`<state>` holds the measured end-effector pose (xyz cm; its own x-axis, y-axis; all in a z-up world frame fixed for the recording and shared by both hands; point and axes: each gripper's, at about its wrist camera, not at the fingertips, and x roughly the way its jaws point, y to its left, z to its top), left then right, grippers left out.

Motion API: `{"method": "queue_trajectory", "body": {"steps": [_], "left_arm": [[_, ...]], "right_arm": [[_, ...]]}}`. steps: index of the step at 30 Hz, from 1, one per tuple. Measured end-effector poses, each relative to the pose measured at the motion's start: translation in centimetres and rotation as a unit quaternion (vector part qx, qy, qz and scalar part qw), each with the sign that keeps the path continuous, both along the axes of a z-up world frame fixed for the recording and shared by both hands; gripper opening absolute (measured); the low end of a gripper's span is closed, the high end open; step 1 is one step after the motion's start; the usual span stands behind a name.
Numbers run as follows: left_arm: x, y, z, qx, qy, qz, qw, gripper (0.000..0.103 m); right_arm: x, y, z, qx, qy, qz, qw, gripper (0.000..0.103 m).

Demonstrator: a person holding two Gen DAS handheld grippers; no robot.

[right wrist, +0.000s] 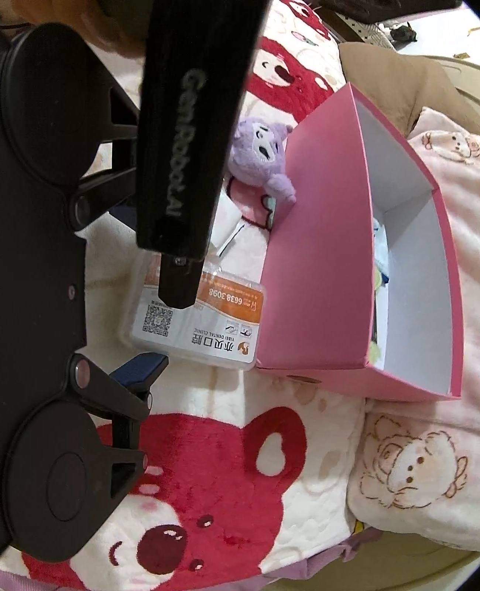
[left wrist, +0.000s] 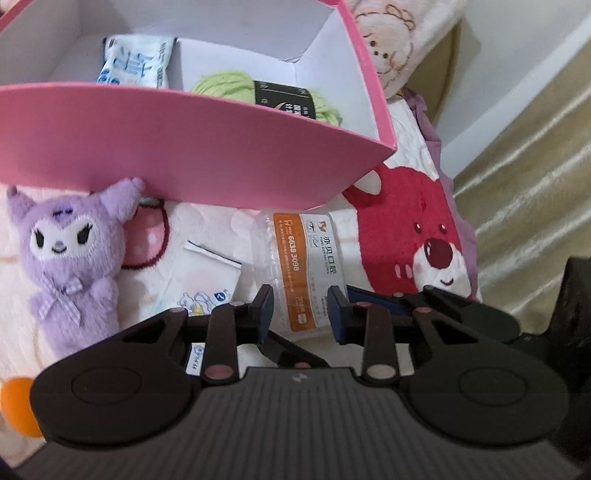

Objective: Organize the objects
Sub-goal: 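Reach the left tool to the orange-labelled clear case and grasp it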

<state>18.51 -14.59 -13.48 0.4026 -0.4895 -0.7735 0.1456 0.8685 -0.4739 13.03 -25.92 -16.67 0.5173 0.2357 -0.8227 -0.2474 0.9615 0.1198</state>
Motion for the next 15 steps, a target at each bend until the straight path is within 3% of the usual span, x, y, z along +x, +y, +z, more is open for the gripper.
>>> {"method": "queue_trajectory", "body": {"steps": [6, 8, 11, 15], "left_arm": [[0.6, -0.4, -0.5, 0.007, 0.013, 0.022, 0.9996, 0.030], [0.5, -0.6, -1.1, 0.018, 0.002, 0.025, 0.9995, 0.037], [0.7, -0.2, -2.0, -0.019, 0.007, 0.041, 0.9990, 0.039], [0.5, 0.1, -2.3, -0.030, -0.011, 0.036, 0.9988, 0.039]], "right_arm": [[0.1, -0.5, -0.4, 0.007, 0.005, -0.006, 1.000, 0.068], [0.3, -0.6, -0.6, 0.012, 0.011, -0.007, 1.000, 0.068], [0.7, -0.9, -1.1, 0.022, 0.019, -0.012, 0.999, 0.069], [0.7, -1.0, -1.1, 0.024, 0.016, -0.011, 1.000, 0.069]]}}
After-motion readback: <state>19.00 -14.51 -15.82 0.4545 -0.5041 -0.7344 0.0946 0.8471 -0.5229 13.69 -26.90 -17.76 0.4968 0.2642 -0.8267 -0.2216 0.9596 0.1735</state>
